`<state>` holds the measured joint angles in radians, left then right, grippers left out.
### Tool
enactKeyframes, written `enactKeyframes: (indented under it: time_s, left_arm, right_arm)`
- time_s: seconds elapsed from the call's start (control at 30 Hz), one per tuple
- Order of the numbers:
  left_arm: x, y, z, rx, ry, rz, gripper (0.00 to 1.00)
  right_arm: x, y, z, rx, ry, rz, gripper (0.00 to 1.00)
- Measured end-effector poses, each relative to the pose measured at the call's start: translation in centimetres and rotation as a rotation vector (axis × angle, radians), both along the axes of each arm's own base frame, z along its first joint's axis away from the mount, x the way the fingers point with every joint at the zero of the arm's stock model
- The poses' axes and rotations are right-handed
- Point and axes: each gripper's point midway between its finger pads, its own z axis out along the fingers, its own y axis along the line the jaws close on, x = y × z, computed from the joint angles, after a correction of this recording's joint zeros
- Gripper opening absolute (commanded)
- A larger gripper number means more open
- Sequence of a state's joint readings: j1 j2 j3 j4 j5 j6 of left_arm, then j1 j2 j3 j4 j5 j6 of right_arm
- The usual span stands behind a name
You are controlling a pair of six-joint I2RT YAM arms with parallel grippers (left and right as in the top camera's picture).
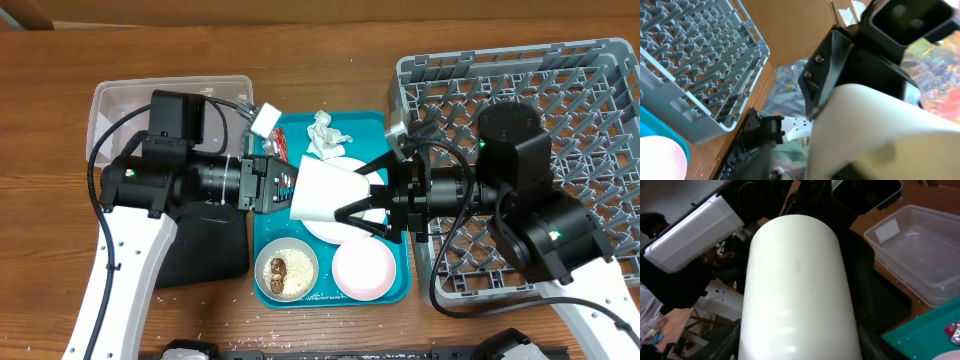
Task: Sort waste into correct bins and load items into the dishwasher
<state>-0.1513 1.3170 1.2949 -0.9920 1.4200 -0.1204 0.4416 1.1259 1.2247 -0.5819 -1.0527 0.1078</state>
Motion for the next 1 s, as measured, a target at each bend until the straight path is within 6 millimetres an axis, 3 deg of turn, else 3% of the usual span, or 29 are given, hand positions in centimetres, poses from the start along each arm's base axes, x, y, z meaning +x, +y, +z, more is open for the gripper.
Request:
enactKeyframes:
  time_s: [0.2, 0.4, 0.53, 0.7, 0.83, 1.0]
  left_arm:
    - [1.7, 1.1, -2.4, 0.131, 0.021, 0.107, 1.00]
    - [3.8, 5.3, -7.2, 0.406, 0.123, 0.320, 1.00]
    - [4.3, 6.9, -8.7, 0.506, 0.151, 0.391, 1.00]
    - [4.2, 7.8, -7.9, 0.579, 0.149, 0.428, 1.00]
    - [4.2, 8.7, -6.2, 0.632, 0.105, 0.473, 1.00]
    - [3.8, 9.5, -4.8, 0.667, 0.048, 0.518, 1.00]
  right_arm:
    - [1.1, -2.2, -1.9, -0.112, 0.050, -0.186, 0.52]
    - [3.2, -10.1, -4.5, -0.310, 0.125, -0.675, 0.52]
    - [3.0, -15.4, -7.7, -0.486, 0.238, -0.940, 0.52]
    - [2.5, -19.7, -13.2, -0.754, 0.471, -1.130, 0.52]
    - [2.0, -20.5, -16.6, -0.922, 0.634, -1.142, 0.53]
    - [2.6, -20.5, -18.8, -1.016, 0.724, -1.132, 0.52]
